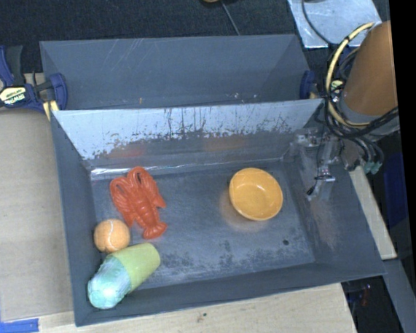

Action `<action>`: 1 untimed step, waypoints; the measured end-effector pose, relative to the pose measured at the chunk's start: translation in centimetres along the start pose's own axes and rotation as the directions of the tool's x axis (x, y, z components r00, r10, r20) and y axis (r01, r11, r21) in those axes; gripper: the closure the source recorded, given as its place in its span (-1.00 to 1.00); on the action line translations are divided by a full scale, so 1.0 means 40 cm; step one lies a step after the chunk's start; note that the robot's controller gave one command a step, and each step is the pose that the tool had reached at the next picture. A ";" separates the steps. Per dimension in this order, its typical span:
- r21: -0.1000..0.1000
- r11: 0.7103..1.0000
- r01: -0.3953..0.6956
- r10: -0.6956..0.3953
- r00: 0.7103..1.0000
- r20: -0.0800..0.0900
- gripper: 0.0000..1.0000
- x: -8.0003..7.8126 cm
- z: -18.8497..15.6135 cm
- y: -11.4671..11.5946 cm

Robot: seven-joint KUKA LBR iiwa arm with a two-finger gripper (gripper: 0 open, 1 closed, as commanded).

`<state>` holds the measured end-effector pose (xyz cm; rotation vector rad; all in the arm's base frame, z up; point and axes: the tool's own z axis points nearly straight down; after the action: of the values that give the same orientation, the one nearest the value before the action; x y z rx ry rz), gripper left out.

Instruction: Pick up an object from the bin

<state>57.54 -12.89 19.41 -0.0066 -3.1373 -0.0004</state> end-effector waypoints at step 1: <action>0.001 1.000 0.004 -0.004 1.000 0.008 -1.00 -0.004 -0.011 0.002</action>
Offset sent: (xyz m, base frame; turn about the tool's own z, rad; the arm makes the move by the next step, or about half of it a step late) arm -0.0314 0.0785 -0.1241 0.0132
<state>57.71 -12.80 19.86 -0.0010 -3.1454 0.0016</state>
